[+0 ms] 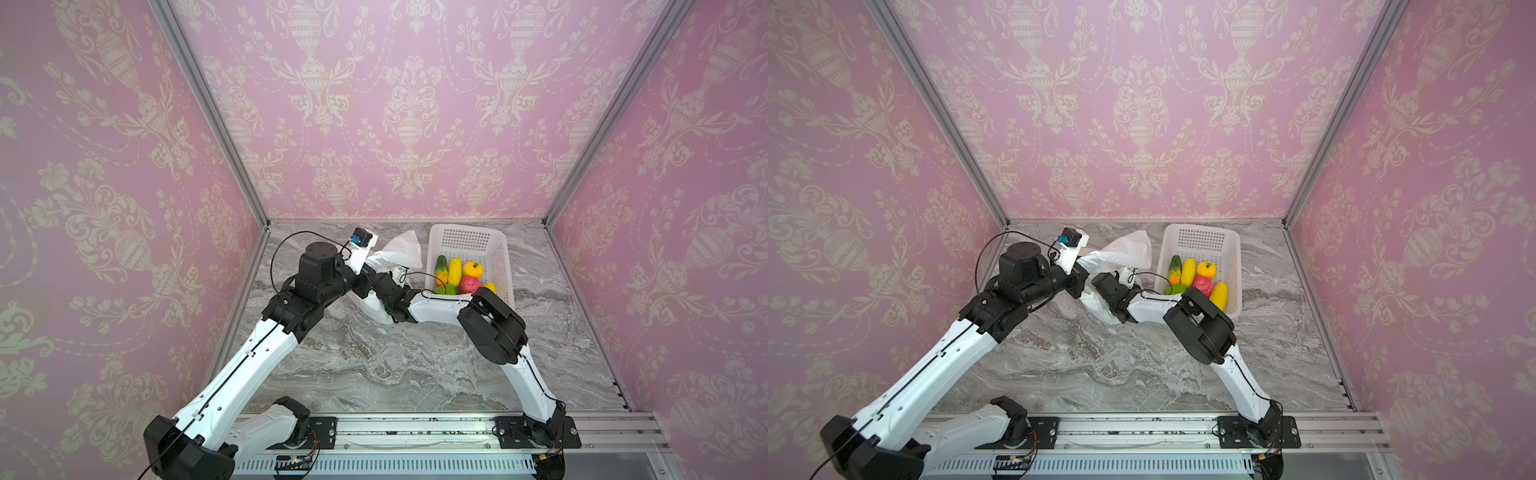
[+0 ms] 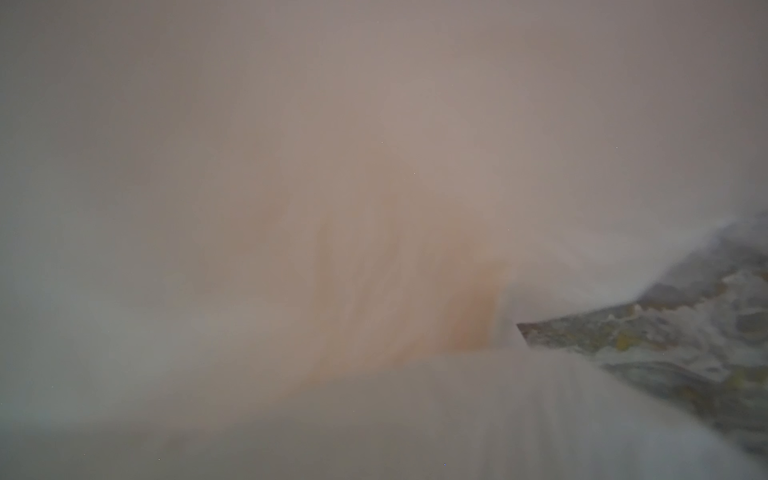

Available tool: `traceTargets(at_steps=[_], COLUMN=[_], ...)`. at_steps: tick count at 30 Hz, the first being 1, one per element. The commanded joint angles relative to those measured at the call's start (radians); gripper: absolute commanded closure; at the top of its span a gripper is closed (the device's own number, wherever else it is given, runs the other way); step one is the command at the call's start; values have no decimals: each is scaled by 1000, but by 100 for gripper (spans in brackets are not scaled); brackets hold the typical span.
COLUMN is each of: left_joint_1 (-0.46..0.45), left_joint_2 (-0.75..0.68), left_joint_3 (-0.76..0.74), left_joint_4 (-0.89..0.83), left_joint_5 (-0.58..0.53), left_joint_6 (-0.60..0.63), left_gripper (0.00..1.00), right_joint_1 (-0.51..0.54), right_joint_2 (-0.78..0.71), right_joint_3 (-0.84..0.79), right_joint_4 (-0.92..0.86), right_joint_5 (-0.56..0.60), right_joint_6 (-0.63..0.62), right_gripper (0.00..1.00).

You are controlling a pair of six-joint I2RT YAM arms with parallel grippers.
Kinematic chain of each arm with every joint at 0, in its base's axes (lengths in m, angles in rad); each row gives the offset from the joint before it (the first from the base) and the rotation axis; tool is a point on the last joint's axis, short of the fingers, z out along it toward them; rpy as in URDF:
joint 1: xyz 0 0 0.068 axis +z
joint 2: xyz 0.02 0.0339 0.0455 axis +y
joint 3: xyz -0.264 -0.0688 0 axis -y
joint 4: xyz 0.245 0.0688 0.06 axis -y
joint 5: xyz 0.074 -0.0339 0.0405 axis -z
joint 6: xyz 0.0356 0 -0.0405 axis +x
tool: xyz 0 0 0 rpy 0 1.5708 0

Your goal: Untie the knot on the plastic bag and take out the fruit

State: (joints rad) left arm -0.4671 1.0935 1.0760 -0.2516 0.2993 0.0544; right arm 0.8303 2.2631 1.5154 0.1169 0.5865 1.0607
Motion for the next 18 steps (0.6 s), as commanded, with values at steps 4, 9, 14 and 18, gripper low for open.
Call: traceTargets(at_steps=[4, 9, 14, 18], left_joint_1=[-3, 11, 40, 57], left_joint_2=[15, 55, 109, 141], left_joint_3=[4, 26, 50, 62], left_joint_4=[-14, -69, -109, -127], left_joint_5=[-100, -249, -304, -310], left_joint_6=[27, 36, 25, 19], left_gripper=[100, 100, 100, 100], right_joint_1=[-15, -6, 20, 42], right_joint_2=[-4, -84, -204, -298], right_joint_3=[-71, -147, -262, -373], right_joint_4=[41, 125, 228, 317], right_joint_5=[-46, -91, -105, -137], right_joint_6=[15, -61, -150, -201], right_gripper=[39, 58, 66, 70])
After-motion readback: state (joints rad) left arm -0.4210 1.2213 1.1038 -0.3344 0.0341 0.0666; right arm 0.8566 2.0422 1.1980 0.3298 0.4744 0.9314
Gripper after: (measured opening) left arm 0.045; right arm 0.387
